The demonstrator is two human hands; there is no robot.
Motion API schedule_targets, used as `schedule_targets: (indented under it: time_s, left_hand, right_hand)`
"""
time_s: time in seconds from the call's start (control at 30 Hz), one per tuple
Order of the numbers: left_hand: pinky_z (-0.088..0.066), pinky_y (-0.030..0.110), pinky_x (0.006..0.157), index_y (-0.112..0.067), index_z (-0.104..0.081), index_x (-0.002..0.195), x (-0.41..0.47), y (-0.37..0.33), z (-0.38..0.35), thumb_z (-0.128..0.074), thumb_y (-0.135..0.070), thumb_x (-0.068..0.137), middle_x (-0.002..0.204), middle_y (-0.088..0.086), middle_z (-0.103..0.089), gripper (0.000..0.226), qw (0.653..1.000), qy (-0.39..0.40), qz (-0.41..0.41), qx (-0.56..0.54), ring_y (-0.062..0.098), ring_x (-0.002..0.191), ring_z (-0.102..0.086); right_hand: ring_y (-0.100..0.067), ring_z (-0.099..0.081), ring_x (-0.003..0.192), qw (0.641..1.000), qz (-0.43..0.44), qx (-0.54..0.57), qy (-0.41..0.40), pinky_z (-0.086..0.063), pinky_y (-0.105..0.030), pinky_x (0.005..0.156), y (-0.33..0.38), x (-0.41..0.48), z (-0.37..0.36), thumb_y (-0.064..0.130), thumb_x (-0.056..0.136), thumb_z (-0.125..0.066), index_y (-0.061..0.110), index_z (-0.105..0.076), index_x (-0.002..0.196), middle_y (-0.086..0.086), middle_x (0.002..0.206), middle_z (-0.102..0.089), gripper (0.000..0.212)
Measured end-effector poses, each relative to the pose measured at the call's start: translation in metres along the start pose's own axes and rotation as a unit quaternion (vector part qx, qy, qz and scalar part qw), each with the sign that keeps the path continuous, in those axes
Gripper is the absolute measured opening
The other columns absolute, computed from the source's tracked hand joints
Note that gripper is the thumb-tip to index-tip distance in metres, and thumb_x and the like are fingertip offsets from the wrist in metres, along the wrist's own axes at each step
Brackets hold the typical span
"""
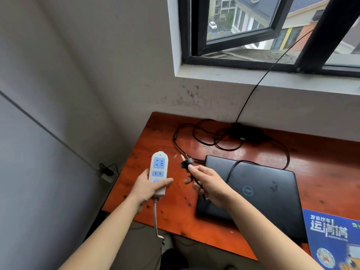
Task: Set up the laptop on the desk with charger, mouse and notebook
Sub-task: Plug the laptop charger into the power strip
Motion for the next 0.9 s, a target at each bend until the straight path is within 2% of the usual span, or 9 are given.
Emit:
schedule_targets:
  time_s: [0.17,0.23,0.3,0.4,0.47,0.53,0.6,0.73,0.9]
  left_hand:
    - [-0.058,0.038,0.065,-0.026,-0.059,0.127,-0.001,-0.002,-0.003,-0.066,-0.060,0.082,0.109,0.022,-0.074,0.057,0.978,0.098,0.082,-0.166,0.029,0.084,-0.069]
    - [-0.059,0.038,0.069,-0.027,-0.058,0.130,0.000,-0.001,-0.002,-0.055,-0.057,0.091,0.113,0.023,-0.072,0.049,0.971,0.116,0.083,-0.193,0.028,0.085,-0.069]
    - [-0.059,0.038,0.070,-0.026,-0.058,0.130,0.000,-0.001,-0.001,-0.052,-0.055,0.094,0.112,0.021,-0.073,0.046,0.976,0.107,0.069,-0.177,0.030,0.088,-0.072]
    - [-0.058,0.036,0.063,-0.026,-0.060,0.126,0.000,-0.004,0.000,-0.057,-0.057,0.091,0.102,0.017,-0.076,0.047,0.991,0.067,0.035,-0.108,0.035,0.091,-0.074]
    - [-0.059,0.033,0.060,-0.026,-0.064,0.123,0.000,-0.007,0.001,-0.065,-0.057,0.085,0.096,0.018,-0.077,0.049,0.994,0.058,0.016,-0.094,0.036,0.085,-0.075]
    - [-0.059,0.030,0.060,-0.023,-0.067,0.120,-0.001,-0.010,0.002,-0.070,-0.058,0.079,0.093,0.020,-0.076,0.054,0.994,0.057,-0.005,-0.088,0.034,0.078,-0.074]
    - [-0.058,0.028,0.059,-0.022,-0.068,0.118,-0.003,-0.012,0.003,-0.071,-0.060,0.076,0.091,0.019,-0.076,0.057,0.995,0.056,-0.020,-0.086,0.030,0.076,-0.074]
    - [-0.059,0.030,0.063,-0.027,-0.066,0.121,-0.007,-0.013,0.003,-0.058,-0.062,0.085,0.093,0.016,-0.076,0.051,0.994,0.069,-0.014,-0.089,0.028,0.082,-0.074]
    - [-0.060,0.053,0.082,-0.035,-0.068,0.121,-0.013,-0.010,-0.003,-0.025,-0.059,0.101,0.104,0.017,-0.074,0.053,0.986,0.097,0.029,-0.135,0.039,0.096,-0.072]
  right_hand:
    - [-0.009,-0.038,0.050,0.988,-0.039,0.144,0.034,-0.031,-0.020,0.047,0.005,0.000,0.010,0.045,0.103,-0.045,0.010,-0.070,0.115,-0.001,0.070,-0.058,0.045]
    - [-0.009,-0.038,0.053,0.996,0.018,0.087,0.024,-0.031,-0.019,0.050,0.015,0.000,0.015,0.045,0.100,-0.050,0.022,-0.076,0.105,0.003,0.071,-0.056,0.036]
    - [-0.009,-0.049,0.058,0.979,0.157,-0.123,-0.047,-0.038,-0.020,0.055,0.033,0.000,0.021,0.045,0.097,-0.057,0.035,-0.077,0.094,0.009,0.071,-0.063,0.022]
    - [-0.013,-0.066,0.079,0.806,0.359,-0.432,-0.189,-0.049,-0.026,0.071,0.052,0.002,0.026,0.032,0.094,-0.064,0.024,-0.073,0.111,0.005,0.088,-0.073,0.021]
    - [-0.021,-0.066,0.081,0.736,0.403,-0.500,-0.212,-0.049,-0.030,0.071,0.053,0.003,0.025,0.027,0.092,-0.067,0.014,-0.070,0.116,-0.004,0.095,-0.073,0.028]
    - [-0.024,-0.066,0.082,0.752,0.381,-0.498,-0.201,-0.051,-0.034,0.071,0.044,0.003,0.025,0.023,0.089,-0.072,0.013,-0.068,0.112,-0.004,0.095,-0.073,0.025]
    - [-0.020,-0.066,0.082,0.812,0.308,-0.462,-0.178,-0.052,-0.036,0.072,0.029,0.003,0.026,0.024,0.089,-0.073,0.019,-0.064,0.109,0.002,0.094,-0.073,0.022]
    - [-0.001,-0.065,0.080,0.906,0.213,-0.345,-0.122,-0.049,-0.018,0.073,-0.001,0.000,0.019,0.026,0.088,-0.076,0.031,-0.061,0.099,0.012,0.089,-0.071,0.019]
    - [-0.015,-0.072,0.079,0.949,0.185,-0.240,-0.081,-0.057,-0.034,0.078,-0.014,-0.004,0.005,0.027,0.087,-0.077,0.026,-0.064,0.098,0.000,0.086,-0.075,0.017]
Point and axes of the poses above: each hand's wrist, its own x-axis towards the middle knuckle, its own z-axis out of the back of the hand, y = z × x, the point moved 2 cm from there along x, towards the middle knuckle
